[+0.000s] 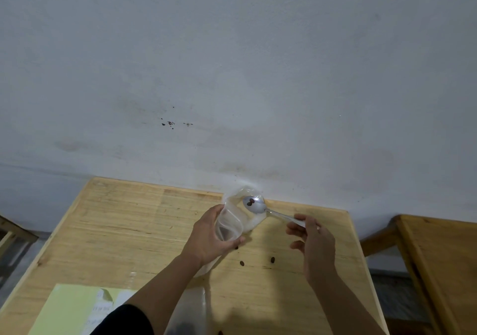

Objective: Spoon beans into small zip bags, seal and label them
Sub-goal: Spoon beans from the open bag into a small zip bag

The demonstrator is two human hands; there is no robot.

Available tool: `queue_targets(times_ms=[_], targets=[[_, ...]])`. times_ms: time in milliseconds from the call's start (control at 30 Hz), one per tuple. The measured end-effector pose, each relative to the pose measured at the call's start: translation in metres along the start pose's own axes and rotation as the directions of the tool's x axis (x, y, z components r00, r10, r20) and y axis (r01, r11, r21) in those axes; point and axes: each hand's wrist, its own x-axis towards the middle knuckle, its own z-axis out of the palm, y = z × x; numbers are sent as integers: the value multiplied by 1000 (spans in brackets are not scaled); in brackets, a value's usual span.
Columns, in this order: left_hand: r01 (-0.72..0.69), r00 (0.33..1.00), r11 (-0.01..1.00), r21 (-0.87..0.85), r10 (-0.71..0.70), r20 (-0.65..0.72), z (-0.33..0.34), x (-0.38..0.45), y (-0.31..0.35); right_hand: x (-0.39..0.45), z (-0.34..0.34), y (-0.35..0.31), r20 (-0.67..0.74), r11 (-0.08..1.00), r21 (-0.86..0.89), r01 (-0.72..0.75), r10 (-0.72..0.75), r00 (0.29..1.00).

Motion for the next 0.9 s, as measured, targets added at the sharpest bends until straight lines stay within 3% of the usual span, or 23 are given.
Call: queue_targets(times_ms=[133,233,367,467,600,700,900], targets=[[-1,1000,1000,-24,1,-11,0,1,1,-16,3,-18,142,973,-133,191,-172,975],[1,1000,999,-36,-1,-8,0,1,2,-26,6,-21,251,884,-286,371,-305,919],[0,1000,999,-46,-1,-9,-1,0,3,-30,9,-18,233,844,-313,435,-376,897],[3,1000,998,-58,-3,-5,0,-1,1,-22,9,-7,21,936,-201,290,-292,956],[-10,1000,999,-45,10,13,3,-3,-1,-8,15,21,-183,972,-237,7,-51,982],[-20,1000,999,-42,20,21,4,-6,-2,1,27,42,-223,967,-181,-178,136,965],[-29,998,998,-50,31,53,5,-11,-7,17,51,47,-197,876,340,-344,424,884]])
